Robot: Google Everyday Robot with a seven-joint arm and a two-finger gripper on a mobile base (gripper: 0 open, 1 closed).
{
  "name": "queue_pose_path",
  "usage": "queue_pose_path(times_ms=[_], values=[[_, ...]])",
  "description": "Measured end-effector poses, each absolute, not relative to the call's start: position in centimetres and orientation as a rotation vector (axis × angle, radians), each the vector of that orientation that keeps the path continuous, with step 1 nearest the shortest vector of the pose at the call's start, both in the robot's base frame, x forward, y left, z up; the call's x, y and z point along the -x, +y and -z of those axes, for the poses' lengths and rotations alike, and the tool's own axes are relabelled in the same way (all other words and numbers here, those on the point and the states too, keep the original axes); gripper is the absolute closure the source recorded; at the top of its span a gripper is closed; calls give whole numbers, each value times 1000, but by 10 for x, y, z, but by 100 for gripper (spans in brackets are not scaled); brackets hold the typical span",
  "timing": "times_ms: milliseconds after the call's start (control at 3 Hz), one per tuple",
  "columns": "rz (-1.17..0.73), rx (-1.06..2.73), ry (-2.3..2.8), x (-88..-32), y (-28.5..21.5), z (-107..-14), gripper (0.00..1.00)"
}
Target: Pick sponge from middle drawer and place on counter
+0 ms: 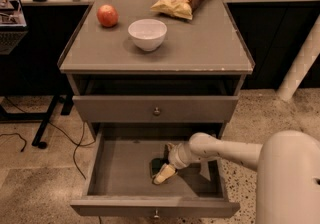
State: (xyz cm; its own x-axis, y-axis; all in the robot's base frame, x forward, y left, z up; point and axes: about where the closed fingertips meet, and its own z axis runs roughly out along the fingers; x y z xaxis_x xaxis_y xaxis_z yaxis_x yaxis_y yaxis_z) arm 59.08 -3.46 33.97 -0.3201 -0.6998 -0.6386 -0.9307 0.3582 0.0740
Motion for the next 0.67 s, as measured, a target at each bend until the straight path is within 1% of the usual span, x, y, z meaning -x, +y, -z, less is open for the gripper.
queue_pose_path(times_ms=[333, 667], values=[[-602, 1411, 2117, -590, -34, -338, 19], [-602, 1411, 2117, -590, -34, -338, 42]])
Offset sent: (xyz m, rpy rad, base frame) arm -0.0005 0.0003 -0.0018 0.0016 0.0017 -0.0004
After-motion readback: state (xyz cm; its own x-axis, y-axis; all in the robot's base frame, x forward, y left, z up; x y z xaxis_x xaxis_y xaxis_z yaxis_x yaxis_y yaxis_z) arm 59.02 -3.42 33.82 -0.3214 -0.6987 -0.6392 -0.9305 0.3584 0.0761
